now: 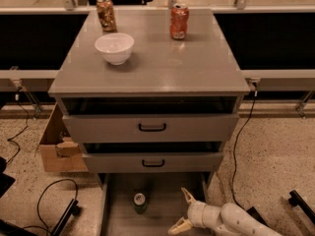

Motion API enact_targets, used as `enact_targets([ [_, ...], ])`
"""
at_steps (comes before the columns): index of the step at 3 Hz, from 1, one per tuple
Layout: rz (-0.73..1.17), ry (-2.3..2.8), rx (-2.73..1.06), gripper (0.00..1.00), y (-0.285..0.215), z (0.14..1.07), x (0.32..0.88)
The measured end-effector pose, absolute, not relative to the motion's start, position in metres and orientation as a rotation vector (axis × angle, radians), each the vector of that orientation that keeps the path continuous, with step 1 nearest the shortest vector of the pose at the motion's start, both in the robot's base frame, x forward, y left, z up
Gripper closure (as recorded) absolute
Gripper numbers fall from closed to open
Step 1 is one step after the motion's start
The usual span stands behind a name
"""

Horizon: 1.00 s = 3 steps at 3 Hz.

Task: Place green can into bottom drawer

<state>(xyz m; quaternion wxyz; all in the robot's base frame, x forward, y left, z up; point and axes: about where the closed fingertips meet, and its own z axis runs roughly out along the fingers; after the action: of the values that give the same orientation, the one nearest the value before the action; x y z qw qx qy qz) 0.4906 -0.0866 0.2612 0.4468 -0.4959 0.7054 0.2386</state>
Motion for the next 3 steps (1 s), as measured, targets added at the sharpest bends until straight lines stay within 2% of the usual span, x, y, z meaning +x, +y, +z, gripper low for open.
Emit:
enact_targets([
  [1, 0.467, 1.897, -1.232, 0.00, -0.117, 0.292, 0.484],
  [3, 0.386, 1.957, -1.219, 0.00, -0.119, 0.325, 0.484],
])
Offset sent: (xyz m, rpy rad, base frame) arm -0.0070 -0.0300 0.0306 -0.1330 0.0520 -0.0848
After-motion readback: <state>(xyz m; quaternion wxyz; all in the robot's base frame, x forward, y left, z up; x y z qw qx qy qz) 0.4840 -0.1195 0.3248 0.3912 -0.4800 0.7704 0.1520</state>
